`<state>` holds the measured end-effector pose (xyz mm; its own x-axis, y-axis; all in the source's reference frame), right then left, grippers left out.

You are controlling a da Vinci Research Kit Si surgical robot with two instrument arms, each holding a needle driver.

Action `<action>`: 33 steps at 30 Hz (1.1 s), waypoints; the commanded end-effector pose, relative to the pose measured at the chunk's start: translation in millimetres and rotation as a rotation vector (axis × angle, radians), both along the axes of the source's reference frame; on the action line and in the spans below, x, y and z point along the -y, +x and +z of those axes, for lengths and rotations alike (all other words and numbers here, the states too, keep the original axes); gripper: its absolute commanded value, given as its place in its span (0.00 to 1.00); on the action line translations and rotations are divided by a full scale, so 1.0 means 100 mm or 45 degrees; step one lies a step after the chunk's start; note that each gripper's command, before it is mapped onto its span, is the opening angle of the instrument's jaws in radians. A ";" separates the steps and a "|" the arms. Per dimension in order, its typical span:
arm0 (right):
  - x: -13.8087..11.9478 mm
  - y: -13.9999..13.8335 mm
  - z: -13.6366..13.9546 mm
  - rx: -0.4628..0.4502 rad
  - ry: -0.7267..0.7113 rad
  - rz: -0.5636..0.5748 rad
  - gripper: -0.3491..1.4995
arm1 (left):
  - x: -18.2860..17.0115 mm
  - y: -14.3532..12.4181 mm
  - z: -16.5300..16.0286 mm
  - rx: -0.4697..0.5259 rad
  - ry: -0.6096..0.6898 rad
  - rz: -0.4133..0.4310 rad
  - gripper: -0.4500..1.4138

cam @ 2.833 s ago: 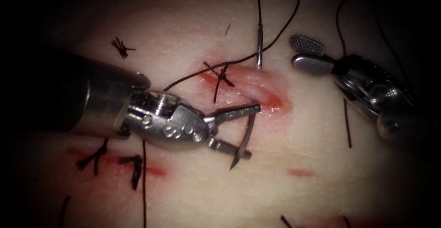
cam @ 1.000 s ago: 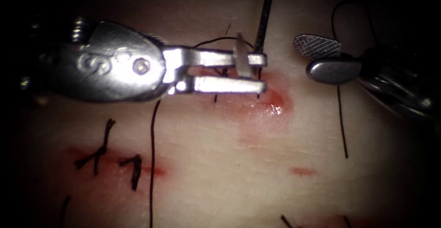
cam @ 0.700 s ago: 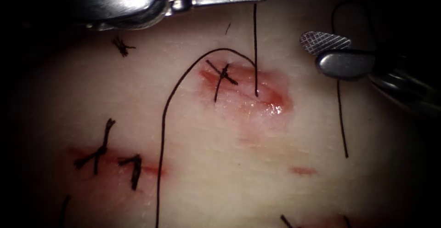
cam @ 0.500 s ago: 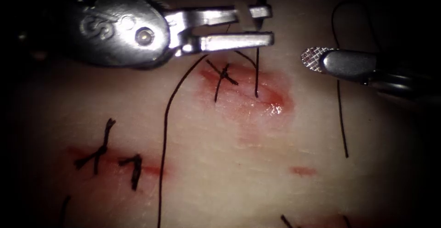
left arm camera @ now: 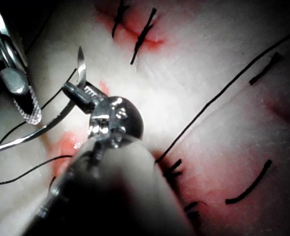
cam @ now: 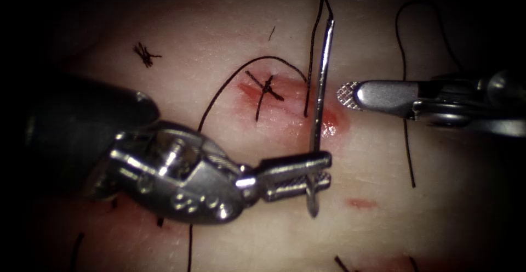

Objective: Wound Closure

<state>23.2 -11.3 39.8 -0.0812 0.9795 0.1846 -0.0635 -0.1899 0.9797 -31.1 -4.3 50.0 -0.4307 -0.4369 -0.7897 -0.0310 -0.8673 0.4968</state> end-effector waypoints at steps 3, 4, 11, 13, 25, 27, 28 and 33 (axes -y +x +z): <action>0.002 0.015 0.014 0.064 -0.009 -0.005 0.90 | 0.001 -0.007 0.006 -0.025 -0.015 0.008 0.00; 0.003 0.016 0.018 0.079 -0.007 0.001 0.90 | 0.001 -0.008 0.006 -0.026 -0.015 0.007 0.00; -0.004 0.009 0.037 0.311 -0.008 0.077 0.98 | 0.003 -0.007 0.011 -0.035 -0.018 0.009 0.00; -0.002 0.010 0.037 0.296 -0.008 0.072 0.98 | 0.003 -0.007 0.012 -0.038 -0.018 0.011 0.00; 0.010 0.035 0.033 0.214 0.029 0.034 0.91 | 0.006 -0.010 0.022 -0.072 -0.016 0.035 0.00; 0.010 0.035 0.033 0.206 0.028 0.037 0.86 | 0.006 -0.010 0.022 -0.073 -0.016 0.034 0.00; 0.010 0.035 0.033 0.206 0.028 0.037 0.86 | 0.006 -0.010 0.022 -0.073 -0.016 0.034 0.00; 0.014 0.034 0.033 0.202 0.025 0.025 0.05 | 0.007 -0.010 0.022 -0.073 -0.015 0.033 0.00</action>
